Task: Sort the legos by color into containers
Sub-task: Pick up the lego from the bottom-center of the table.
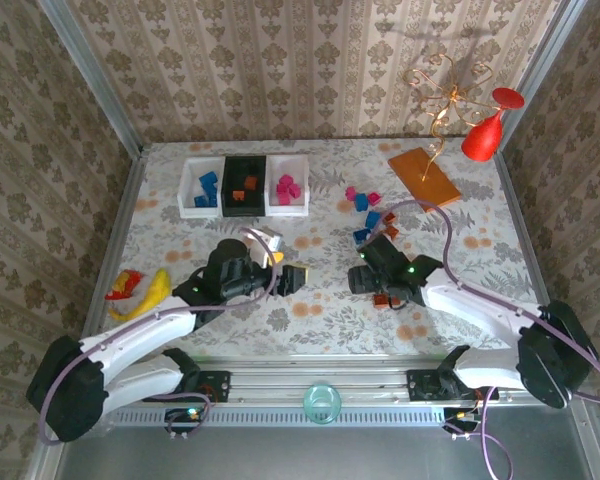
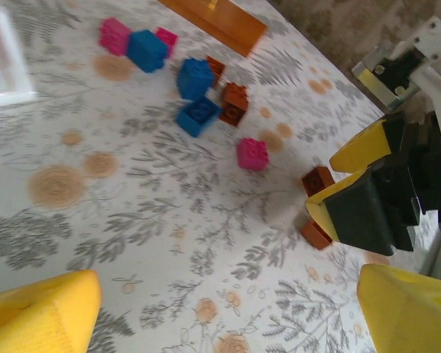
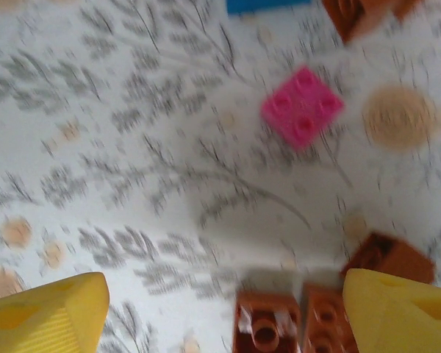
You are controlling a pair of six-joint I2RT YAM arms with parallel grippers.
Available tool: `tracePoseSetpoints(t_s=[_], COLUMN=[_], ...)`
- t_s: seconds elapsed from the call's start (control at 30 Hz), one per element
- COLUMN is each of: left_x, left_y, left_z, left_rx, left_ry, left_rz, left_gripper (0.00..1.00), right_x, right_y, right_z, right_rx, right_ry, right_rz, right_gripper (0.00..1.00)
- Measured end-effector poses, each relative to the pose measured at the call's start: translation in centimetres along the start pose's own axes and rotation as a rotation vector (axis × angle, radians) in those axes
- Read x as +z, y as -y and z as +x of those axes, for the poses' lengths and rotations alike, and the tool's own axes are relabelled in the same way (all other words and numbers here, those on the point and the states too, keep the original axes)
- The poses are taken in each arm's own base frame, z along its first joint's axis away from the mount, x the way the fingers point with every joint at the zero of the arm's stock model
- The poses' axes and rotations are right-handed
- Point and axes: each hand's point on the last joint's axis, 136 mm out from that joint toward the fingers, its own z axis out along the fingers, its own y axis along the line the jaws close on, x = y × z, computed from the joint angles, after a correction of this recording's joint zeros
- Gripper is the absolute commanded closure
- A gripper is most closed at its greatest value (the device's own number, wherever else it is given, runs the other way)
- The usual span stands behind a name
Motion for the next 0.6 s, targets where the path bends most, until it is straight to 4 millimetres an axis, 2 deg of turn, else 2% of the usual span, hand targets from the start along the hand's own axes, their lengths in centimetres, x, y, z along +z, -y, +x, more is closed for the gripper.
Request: tracePoseSetpoints(t_s=[0.17,0.3,0.47,0.6], left_x=[2.8,4.0,4.2,4.1], left_y=[1.5,2.6,2.3,1.6], left_z=[2.3,3.6,3.3,2.8], left_rx=[0.080,0.135,0.167,0.186], left_ry=[-0.093,-0.119,-0.101,-0.082], left_rz=[0.062,0.096,0.073,0.027], left_gripper=[0.10,0.10,0.10,0.10], right_x=[-0.4,0.0,0.5,1.1], right_y=[0.4,0.5,0.9,0.9], right_z=[3.8,5.9,7.4,8.0], right_rx=[0.019,0.027,0.044,0.050], right_ry=[-0.063,-0.106,-0.135,-0.145], right_rz=[0.013,0.024,0.041,0.049], right_gripper=[0.21,0.25,0.30,0.32])
